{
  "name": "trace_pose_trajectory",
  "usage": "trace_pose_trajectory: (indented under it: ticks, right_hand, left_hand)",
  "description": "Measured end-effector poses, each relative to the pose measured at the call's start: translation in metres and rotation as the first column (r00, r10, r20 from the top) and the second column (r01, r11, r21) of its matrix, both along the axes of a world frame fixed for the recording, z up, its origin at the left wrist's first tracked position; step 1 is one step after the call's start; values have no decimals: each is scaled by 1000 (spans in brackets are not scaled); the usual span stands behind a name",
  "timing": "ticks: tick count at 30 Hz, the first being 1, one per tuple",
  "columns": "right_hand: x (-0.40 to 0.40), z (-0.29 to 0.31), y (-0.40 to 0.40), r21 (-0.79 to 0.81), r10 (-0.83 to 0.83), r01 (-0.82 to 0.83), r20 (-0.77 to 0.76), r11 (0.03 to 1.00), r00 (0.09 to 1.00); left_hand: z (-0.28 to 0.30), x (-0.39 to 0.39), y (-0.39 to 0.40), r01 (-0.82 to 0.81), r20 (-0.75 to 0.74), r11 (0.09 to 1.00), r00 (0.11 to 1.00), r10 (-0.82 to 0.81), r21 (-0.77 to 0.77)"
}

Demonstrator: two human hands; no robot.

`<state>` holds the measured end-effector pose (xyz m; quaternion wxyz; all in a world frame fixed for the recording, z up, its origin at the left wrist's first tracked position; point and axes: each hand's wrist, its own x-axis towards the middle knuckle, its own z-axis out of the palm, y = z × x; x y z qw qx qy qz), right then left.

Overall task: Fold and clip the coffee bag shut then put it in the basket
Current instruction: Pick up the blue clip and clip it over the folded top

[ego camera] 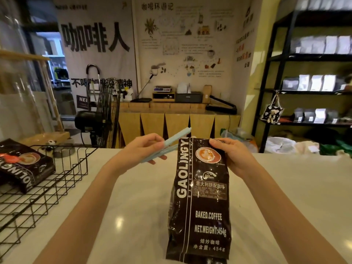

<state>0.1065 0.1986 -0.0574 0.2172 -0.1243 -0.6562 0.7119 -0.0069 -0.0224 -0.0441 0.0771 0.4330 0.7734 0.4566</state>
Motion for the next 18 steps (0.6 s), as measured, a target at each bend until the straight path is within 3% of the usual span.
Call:
trace_pose_trajectory:
  ticks: [5,10,14,18]
  right_hand:
    - [6,1,-1,19,-5,6,-20,1000,1000]
    - [7,3,-2,17,-10,10,-37,1000,999]
    - [9,6,-3,38,28,-27,-30,999,999]
    - [11,8,1,36,64,-63,-17,997,998]
  left_hand:
    - [10,6,25,116,-55,993,992,-117,-14]
    - [20,11,47,150,-12,989,989,-150,-2]
    - [18,12,57,54,48,996,997,-57,64]
    - [5,23,62,-91,215,981,975,53,171]
